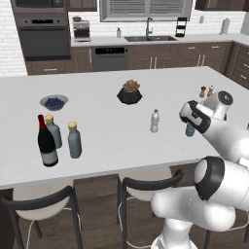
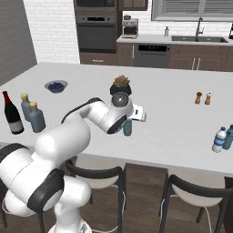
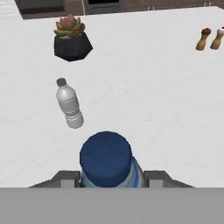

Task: Move the plastic bottles in the middle to the plastics group, and the glass bottles in the middle to the glass group.

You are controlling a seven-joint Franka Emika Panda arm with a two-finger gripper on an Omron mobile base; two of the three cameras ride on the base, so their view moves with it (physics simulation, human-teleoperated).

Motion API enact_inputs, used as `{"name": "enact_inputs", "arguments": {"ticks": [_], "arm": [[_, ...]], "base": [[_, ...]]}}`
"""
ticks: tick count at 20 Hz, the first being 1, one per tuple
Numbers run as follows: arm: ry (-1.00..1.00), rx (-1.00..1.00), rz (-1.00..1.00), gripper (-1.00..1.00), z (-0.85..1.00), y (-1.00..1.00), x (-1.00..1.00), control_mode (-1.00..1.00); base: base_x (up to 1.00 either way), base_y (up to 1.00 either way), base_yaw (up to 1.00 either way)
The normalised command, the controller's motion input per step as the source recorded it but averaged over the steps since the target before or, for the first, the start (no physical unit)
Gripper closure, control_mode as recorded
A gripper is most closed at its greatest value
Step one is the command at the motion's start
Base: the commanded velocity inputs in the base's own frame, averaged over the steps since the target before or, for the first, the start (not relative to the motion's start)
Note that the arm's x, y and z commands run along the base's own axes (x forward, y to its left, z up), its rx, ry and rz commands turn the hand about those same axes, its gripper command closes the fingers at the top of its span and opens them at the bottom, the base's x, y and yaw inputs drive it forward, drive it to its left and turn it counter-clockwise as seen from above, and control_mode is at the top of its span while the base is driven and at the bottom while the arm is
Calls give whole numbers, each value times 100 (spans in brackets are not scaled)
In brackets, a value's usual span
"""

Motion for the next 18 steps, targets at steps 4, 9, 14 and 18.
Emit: {"name": "enact_inputs", "arguments": {"ticks": [4, 9, 14, 18], "arm": [[0, 0, 0, 100, 21, -100, 1, -100], [7, -1, 0, 100, 0, -100, 18, -100], [16, -7, 0, 100, -2, -86, 23, -100], [17, -12, -1, 100, -2, -70, 34, -100]], "base": [[0, 0, 0], [0, 0, 0], [0, 0, 0], [0, 0, 0]]}}
